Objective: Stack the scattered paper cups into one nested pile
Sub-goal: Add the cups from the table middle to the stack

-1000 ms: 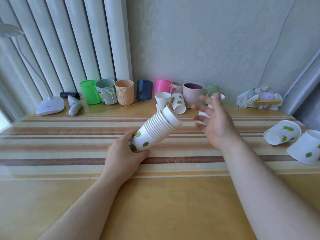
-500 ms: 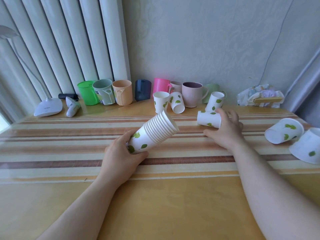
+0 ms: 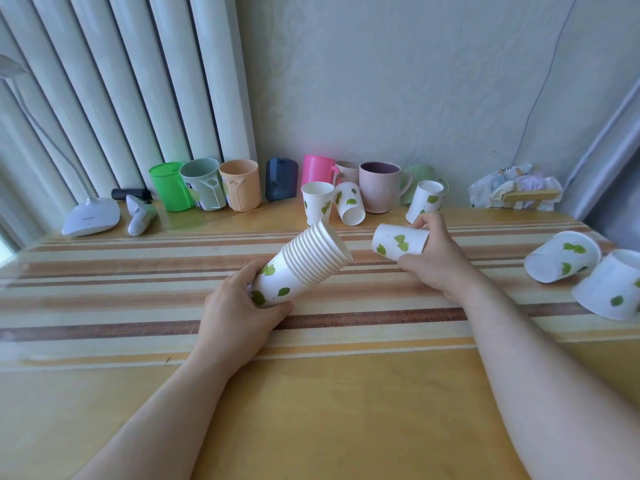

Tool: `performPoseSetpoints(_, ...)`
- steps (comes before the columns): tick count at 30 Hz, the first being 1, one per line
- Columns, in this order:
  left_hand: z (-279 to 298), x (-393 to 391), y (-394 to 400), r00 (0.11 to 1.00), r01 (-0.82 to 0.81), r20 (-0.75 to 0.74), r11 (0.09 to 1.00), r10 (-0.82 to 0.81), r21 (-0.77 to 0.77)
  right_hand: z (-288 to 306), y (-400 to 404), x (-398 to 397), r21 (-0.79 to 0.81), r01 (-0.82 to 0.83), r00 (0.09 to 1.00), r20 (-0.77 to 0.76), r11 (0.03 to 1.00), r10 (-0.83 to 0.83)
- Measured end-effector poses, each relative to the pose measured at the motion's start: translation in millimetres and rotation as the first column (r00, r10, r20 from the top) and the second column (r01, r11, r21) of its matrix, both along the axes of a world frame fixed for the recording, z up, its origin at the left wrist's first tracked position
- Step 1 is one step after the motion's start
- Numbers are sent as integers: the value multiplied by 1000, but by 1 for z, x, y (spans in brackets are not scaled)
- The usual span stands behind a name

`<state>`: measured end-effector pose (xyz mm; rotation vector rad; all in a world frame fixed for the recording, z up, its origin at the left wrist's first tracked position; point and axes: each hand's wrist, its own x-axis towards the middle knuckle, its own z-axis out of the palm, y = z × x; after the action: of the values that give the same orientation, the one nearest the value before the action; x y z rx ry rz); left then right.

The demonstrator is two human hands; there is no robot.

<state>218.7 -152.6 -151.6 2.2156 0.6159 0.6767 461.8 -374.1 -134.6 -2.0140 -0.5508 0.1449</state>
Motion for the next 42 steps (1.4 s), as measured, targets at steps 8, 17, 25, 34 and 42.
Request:
performPoseSetpoints(8,-1,1,0,1000,-16,-11,1000,16,-3,30,22,-27,650,-159,827,-323,743,460)
performPoseSetpoints(17,2,0,-2,1000,-21,-13,1000,21,-5,25,36,-40,524,-271,884,-195,807,424)
performPoseSetpoints(25,2,0,-2,997,-71,-2,996,71,-51,29,39,-48,457,-396,844,-160,796,512)
performPoseSetpoints(34,4,-2,-2,996,-85,13,994,86,-71,26,42,-53,389,-433,831,-179,813,527)
performPoseSetpoints(42,3,-1,2,990,-114,76,989,122,-96,-19,56,-52,-331,-198,936,216,923,279)
